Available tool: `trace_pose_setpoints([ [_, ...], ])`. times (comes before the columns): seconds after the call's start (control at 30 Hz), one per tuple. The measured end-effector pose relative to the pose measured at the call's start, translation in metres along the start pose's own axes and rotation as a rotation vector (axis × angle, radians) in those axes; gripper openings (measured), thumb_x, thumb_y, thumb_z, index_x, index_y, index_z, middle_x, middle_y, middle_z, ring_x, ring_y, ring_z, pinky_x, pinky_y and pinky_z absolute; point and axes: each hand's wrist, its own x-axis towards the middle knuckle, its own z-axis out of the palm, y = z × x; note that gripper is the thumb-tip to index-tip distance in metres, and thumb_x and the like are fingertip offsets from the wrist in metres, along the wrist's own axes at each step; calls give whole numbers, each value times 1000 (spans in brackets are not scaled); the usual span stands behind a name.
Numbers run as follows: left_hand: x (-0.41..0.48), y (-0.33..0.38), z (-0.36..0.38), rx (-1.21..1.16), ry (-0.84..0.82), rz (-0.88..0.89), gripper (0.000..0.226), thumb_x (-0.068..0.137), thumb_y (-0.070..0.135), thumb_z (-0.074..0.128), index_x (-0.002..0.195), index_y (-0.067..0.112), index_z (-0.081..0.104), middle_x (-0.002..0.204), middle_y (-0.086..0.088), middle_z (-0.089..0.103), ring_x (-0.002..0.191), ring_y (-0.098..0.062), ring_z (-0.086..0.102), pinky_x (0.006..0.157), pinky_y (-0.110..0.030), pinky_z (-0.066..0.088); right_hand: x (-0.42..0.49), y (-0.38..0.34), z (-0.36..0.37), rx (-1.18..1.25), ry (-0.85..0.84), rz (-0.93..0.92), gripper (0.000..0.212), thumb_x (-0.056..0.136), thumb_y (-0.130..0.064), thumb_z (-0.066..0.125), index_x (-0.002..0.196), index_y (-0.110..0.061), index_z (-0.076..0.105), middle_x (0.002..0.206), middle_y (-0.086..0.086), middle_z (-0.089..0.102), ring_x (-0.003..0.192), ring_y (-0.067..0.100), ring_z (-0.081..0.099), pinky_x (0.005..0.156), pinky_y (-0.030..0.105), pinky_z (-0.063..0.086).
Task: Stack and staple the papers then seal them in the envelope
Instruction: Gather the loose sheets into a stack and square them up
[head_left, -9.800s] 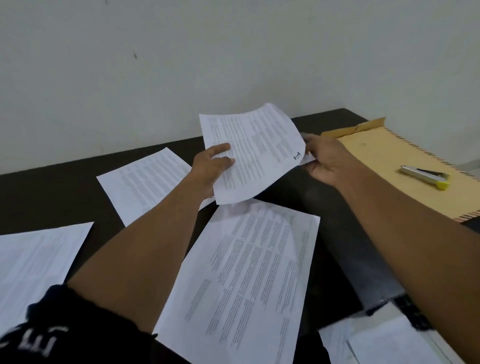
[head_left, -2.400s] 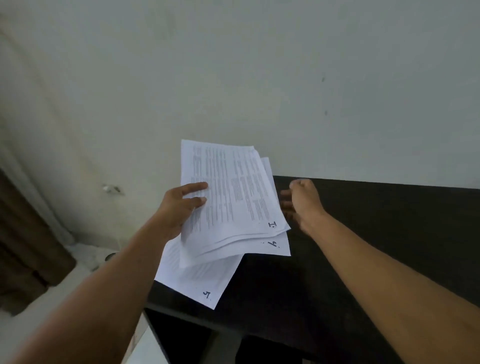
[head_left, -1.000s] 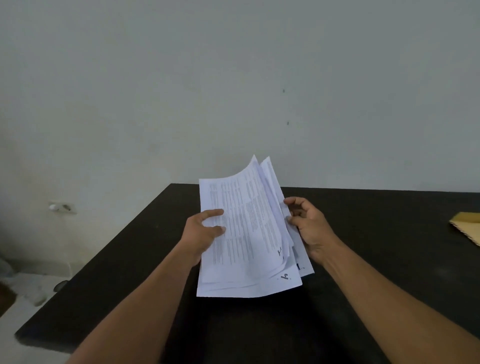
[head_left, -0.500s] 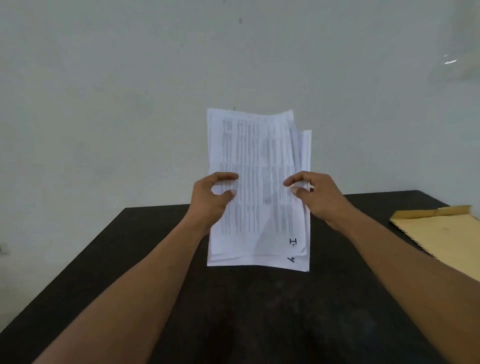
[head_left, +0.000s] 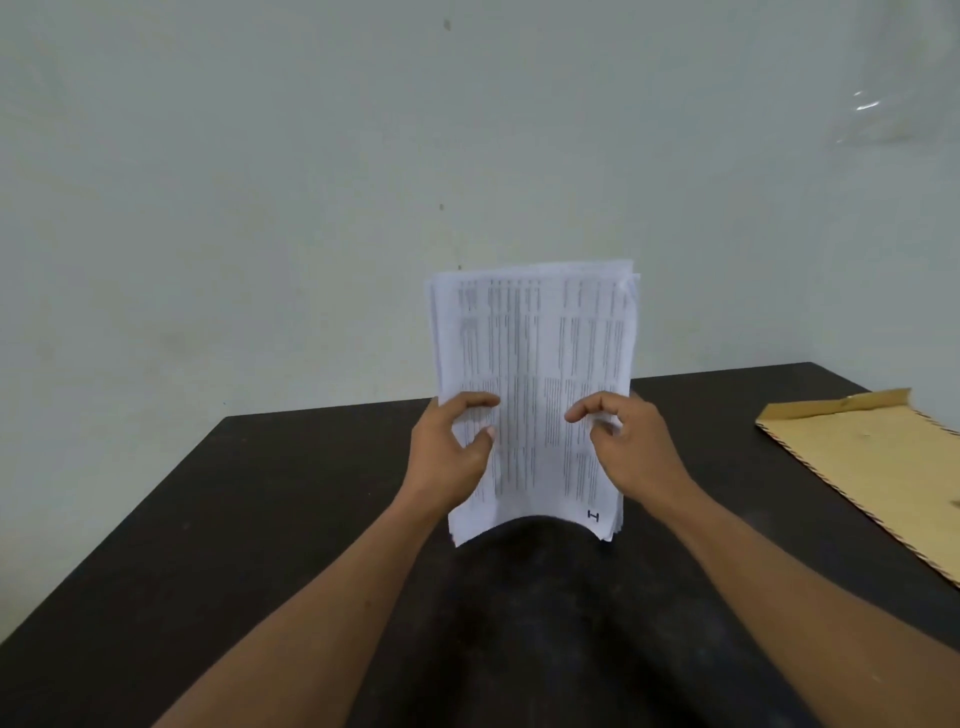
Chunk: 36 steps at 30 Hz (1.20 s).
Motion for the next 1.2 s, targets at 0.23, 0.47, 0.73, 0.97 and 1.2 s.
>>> trace_pose_setpoints([
  [0.23, -4, -5, -1, 10, -26, -17, 27, 92, 17, 69, 112, 35, 69, 126, 14, 63, 123, -4, 52, 96, -6, 32, -8, 7, 5, 41, 7, -19, 32, 87, 8, 54, 85, -20, 69, 128, -3, 57, 86, 9, 53, 51, 8, 45],
  [0.47, -3, -1, -1, 92, -25, 15, 31, 97, 6, 60, 120, 26, 67, 128, 9, 63, 121, -5, 53, 95, -6, 34, 1, 10, 5, 26, -6, -19, 37, 91, 10, 53, 86, -24, 68, 121, -10, 52, 131, 21, 48, 83, 16, 49],
  [0.73, -12, -16, 0, 146, -28, 33, 26, 95, 9, 64, 117, 22, 66, 126, 7, 64, 120, -6, 52, 104, -22, 39, -2, 21, 6, 3, 24, -27, 26, 93, 8, 54, 86, -13, 69, 121, -6, 53, 132, 16, 43, 89, 9, 45],
  [0.97, -27, -30, 6, 192, -164, -41, 24, 97, 11, 63, 117, 23, 62, 130, 9, 58, 129, -11, 50, 96, -11, 39, -20, 48, 18, -70, -123, 93, 34, 91, 8, 54, 86, -24, 64, 113, -7, 53, 118, 12, 48, 65, 7, 49],
  [1.2, -15, -25, -3, 112, -119, -118, 21, 96, 9, 64, 110, 25, 62, 132, 10, 51, 124, -7, 43, 83, -9, 46, 0, 39, 7, -142, -129, 53, 26, 94, 2, 56, 91, -22, 64, 114, -10, 54, 114, 7, 46, 81, 8, 47],
])
